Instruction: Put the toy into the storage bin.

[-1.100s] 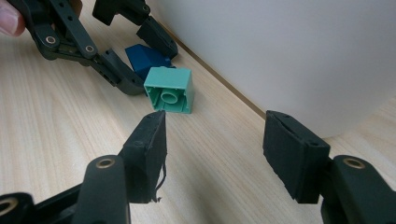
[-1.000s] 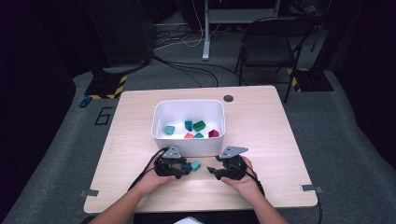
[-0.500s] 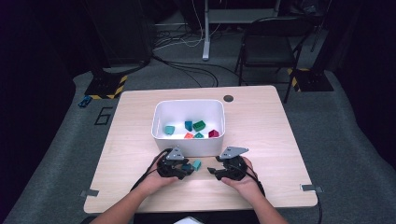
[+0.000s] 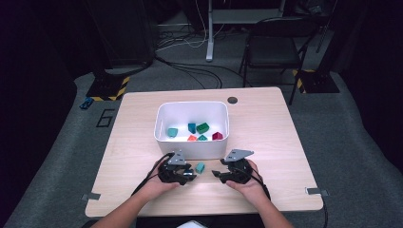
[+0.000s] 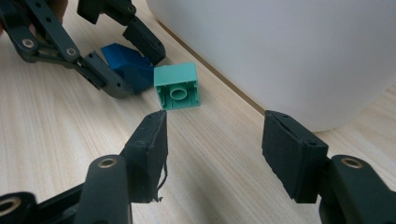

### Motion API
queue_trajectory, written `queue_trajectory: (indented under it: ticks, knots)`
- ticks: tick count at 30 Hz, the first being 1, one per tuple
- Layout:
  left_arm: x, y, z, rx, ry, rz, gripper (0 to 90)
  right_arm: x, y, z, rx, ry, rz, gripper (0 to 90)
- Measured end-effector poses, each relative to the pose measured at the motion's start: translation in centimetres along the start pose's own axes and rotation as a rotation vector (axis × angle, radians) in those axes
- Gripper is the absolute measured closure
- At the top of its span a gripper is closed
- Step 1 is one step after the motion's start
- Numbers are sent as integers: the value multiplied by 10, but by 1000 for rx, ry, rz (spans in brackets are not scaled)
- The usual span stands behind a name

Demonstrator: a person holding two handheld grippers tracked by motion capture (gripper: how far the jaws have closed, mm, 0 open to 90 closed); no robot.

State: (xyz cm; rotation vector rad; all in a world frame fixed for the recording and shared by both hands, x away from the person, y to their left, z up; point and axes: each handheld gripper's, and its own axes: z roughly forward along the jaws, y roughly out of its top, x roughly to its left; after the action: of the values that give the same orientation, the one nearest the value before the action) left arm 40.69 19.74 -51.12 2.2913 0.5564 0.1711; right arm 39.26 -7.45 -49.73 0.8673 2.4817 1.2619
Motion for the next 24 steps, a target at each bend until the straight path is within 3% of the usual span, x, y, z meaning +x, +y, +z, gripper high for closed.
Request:
queue_trajectory:
  ticks: [16,24]
  knots:
    - [3,4,-37,-27,28,-47,479,0,-1,2,10,2,-1,404]
    - [4,13,-54,-36,-5,-70,479,1,-2,2,14,5,4,404]
